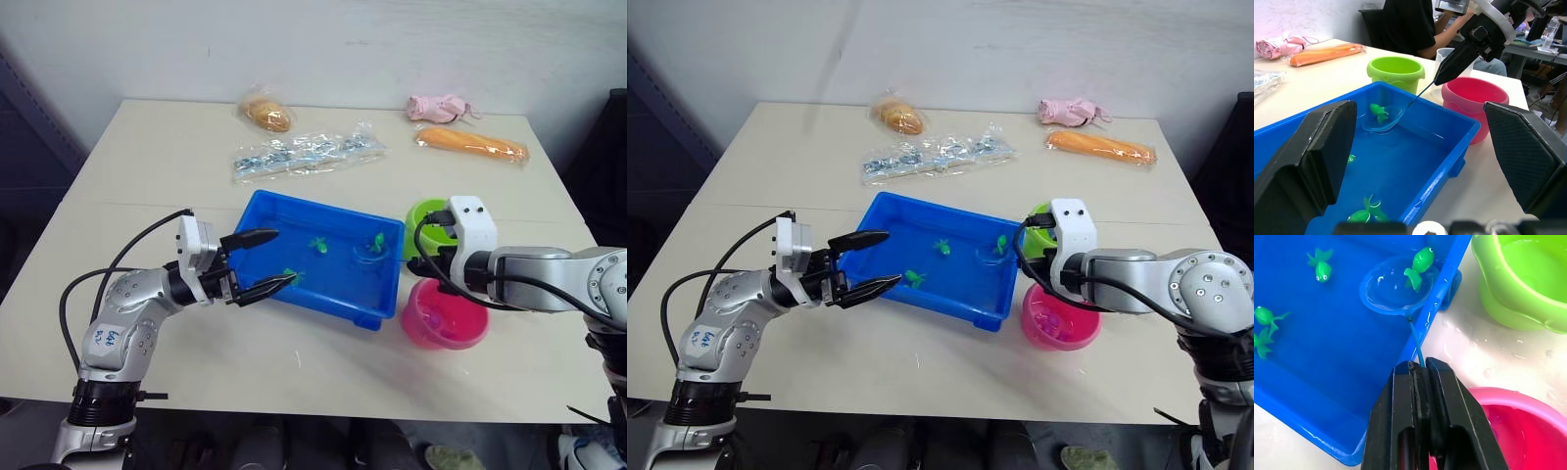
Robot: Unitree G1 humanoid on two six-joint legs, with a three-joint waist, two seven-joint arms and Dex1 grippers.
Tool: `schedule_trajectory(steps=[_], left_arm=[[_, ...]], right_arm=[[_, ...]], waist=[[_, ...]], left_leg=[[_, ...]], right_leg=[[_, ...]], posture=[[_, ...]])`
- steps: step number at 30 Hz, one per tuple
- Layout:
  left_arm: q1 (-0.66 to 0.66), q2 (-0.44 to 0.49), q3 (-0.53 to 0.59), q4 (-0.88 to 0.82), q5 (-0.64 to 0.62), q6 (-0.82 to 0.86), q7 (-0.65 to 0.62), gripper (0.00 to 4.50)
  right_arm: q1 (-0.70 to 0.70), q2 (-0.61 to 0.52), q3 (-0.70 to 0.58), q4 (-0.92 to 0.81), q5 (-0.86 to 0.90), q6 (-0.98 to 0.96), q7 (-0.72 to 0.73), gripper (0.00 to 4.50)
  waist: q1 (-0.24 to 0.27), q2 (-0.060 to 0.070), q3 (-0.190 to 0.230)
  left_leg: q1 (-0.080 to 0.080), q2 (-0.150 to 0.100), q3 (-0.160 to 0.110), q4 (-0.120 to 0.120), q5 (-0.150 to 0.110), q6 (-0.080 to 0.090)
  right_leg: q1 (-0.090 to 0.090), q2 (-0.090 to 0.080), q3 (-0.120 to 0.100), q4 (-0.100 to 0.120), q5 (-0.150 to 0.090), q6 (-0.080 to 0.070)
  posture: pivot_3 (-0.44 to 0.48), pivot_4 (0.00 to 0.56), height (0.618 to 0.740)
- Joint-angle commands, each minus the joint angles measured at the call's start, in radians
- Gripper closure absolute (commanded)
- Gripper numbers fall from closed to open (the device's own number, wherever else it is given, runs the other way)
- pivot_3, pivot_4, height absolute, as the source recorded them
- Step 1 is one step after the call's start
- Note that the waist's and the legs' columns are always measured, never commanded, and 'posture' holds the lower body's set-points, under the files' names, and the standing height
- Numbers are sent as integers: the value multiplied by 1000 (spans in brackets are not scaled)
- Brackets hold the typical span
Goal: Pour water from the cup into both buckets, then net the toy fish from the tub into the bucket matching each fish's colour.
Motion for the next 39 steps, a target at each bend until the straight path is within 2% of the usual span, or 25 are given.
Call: schedule_trajectory(steps=[1, 9, 16, 21, 25, 29, 34, 39], left_arm=[[-3, 5, 2, -11, 2, -15, -9, 41], [-6, 15, 7, -4, 2, -11, -22, 41], [-6, 32, 14, 6, -3, -8, -37, 41], [-26, 45, 7, 26, -3, -4, -55, 41], [-54, 50, 2, 46, 0, -2, -70, 41], [-67, 56, 4, 54, 1, 1, -81, 41], [-70, 67, 11, 53, -1, 4, -85, 41], [-68, 72, 13, 53, -5, 5, -85, 41]], right_arm=[[6, -51, 21, -13, -10, -8, -10, 4500], [17, -118, 50, -95, -10, -19, 88, 4500], [112, -187, 1, -191, -10, -83, 176, 4500], [141, -176, -21, -240, -71, -124, 240, 4500], [181, -181, -18, -256, -87, -147, 238, 4500], [198, -143, -21, -262, -142, -177, 264, 4500], [233, -93, -53, -288, -293, -193, 415, 4500], [324, -92, -156, -336, -366, -219, 542, 4500]], waist=[[2, 0, 0], [10, 0, 0], [12, 0, 0], [8, 0, 0], [7, 0, 0], [0, 0, 0], [-7, 0, 0], [-7, 0, 0]], left_leg=[[0, 0, 0, 0, 0, 0], [-1, 0, 0, 0, 0, 0], [-1, 0, 1, 0, 0, -1], [0, 1, 1, 0, 0, -1], [0, 1, 1, 0, 1, -1], [0, 1, 1, 0, 1, -1], [0, 1, 2, 0, 1, -2], [0, 1, 1, 0, 1, -2]], right_leg=[[0, 0, -1, 0, 0, 0], [1, 0, -2, -2, 0, 0], [1, 1, -3, -2, 0, 0], [1, 1, -2, -1, 0, 1], [0, 1, -2, -1, 0, 1], [1, 1, -2, -1, 0, 1], [0, 2, -2, -1, 0, 1], [0, 2, -2, -1, 0, 1]], posture=[[0, 150, 740], [0, 150, 740], [0, 150, 740], [0, 150, 740], [0, 150, 740], [0, 150, 740], [0, 150, 740], [0, 150, 740]])
